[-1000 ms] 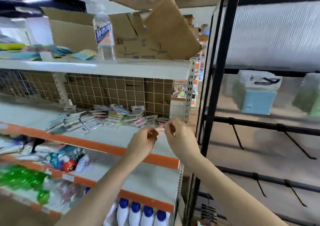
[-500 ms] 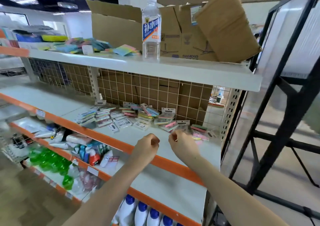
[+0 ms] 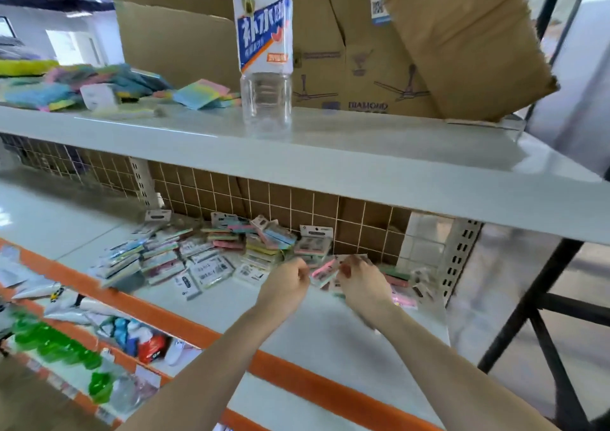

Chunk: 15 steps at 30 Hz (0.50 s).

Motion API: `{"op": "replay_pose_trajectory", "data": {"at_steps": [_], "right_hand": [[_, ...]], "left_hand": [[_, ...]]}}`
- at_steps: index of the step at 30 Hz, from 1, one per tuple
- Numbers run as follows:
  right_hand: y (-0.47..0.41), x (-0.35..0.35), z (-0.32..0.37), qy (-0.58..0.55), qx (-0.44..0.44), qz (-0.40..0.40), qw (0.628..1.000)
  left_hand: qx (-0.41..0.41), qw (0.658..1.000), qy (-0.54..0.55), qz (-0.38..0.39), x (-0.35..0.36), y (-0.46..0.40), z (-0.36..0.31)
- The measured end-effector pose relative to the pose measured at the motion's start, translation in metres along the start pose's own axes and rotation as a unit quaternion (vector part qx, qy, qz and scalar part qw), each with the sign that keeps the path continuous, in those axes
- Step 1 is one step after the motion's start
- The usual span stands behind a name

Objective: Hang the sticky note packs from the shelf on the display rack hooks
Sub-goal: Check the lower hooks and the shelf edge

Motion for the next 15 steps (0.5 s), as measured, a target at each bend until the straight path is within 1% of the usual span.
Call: {"op": "replay_pose_trajectory", "data": {"at_steps": [2, 3, 5, 8, 10, 12, 13, 15], "right_hand": [[-0.01, 0.0, -0.013, -0.024, 0.021, -0.012, 0.999], [-0.014, 0.002, -0.017, -0.023, 0.018, -0.011, 1.0], [-0.019, 0.009, -0.026, -0.002, 0.022, 0.001, 1.0], [-0.021, 0.021, -0.037, 0.012, 0.071, 0.013, 0.997], [-0.022, 0.032, -0.042, 0.049, 0.087, 0.025, 0.995], [-0.02, 0.043, -0.045, 0.093, 0.08, 0.025, 0.992], [-0.019, 0.047, -0.043, 0.115, 0.06, 0.019, 0.991], [-0.017, 0.055, -0.044, 0.147, 0.032, -0.001, 0.989]], "left_hand": [[0.014, 0.999, -0.034, 0.004, 0.011, -0.018, -0.001], [0.018, 0.998, -0.053, 0.007, 0.017, -0.026, -0.002], [0.026, 0.997, -0.074, 0.01, 0.029, -0.036, 0.0], [0.048, 0.992, -0.115, 0.014, 0.046, -0.047, 0.006], [0.069, 0.987, -0.139, 0.028, 0.059, -0.055, 0.011], [0.092, 0.983, -0.153, 0.049, 0.072, -0.062, 0.015], [0.102, 0.98, -0.161, 0.054, 0.076, -0.062, 0.017], [0.131, 0.972, -0.187, 0.048, 0.086, -0.065, 0.02]]}}
Point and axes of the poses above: each hand's wrist, its own y-axis away from the middle knuckle, its own x-axis out of the palm, z = x × y, the point moved 5 cm from there along -y, towards the middle knuckle, and after that the axes turned 7 degrees about -y, right-handed, at the moved point
